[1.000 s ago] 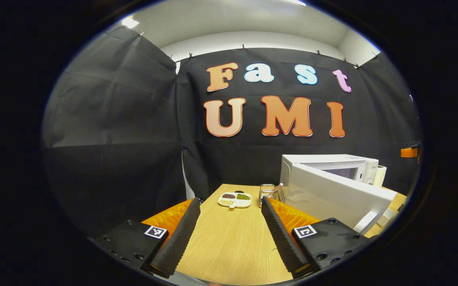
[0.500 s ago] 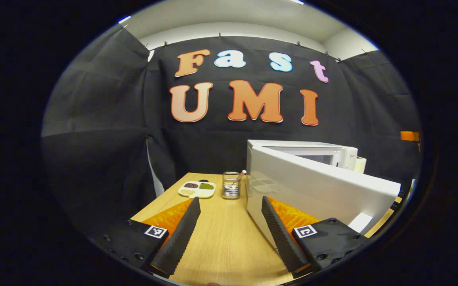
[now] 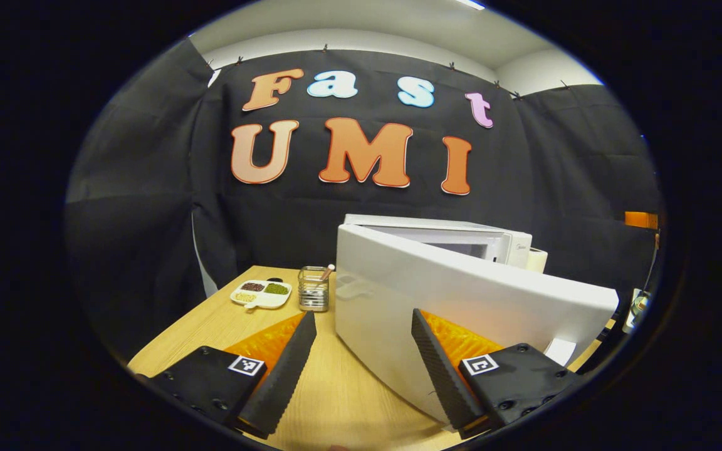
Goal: Open the microwave oven with the left hand, put the food in, and close the microwave oven.
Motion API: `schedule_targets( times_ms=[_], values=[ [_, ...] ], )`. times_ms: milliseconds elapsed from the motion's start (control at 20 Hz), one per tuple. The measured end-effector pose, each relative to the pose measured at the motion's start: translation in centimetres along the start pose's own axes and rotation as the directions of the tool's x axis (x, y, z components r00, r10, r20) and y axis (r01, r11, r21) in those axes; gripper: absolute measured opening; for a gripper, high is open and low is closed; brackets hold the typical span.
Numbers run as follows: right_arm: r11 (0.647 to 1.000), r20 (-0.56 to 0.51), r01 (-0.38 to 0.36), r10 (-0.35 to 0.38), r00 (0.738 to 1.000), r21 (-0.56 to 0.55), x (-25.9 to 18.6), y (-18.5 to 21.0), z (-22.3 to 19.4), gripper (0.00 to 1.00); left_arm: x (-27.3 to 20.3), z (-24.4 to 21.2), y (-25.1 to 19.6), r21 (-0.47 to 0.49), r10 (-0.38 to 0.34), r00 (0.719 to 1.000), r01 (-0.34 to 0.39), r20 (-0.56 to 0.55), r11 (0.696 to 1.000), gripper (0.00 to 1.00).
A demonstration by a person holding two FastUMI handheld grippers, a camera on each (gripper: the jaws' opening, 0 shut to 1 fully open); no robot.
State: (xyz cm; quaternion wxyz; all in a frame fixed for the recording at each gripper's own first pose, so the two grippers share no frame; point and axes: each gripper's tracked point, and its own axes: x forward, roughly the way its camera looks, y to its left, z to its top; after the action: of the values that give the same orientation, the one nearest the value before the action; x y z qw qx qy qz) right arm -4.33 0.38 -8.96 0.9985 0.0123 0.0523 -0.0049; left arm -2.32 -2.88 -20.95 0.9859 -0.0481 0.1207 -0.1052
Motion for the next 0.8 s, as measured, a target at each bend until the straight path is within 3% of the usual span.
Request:
schedule_targets(
  times_ms=[200,450,800],
  values=[
    [1.000,-0.013,0.020,-0.020,1.000,0.001,-0.3,-1.3,-0.7,0.95,2.0,0.0,-3.6,0.028,-0.045,0.999,0.045,-0.004,0.999,0.98],
    [0.999,-0.029,0.050,-0.049,0.998,0.013,-0.1,-2.9,-1.5,0.95,4.7,-0.3,-9.4,0.036,-0.154,0.988,0.155,-0.022,0.987,0.96],
    [0.995,-0.071,0.094,-0.091,0.993,0.041,0.7,-5.2,-3.8,0.95,11.1,-1.3,-12.6,0.014,-0.152,0.986,0.154,-0.074,0.988,0.96]
  ],
)
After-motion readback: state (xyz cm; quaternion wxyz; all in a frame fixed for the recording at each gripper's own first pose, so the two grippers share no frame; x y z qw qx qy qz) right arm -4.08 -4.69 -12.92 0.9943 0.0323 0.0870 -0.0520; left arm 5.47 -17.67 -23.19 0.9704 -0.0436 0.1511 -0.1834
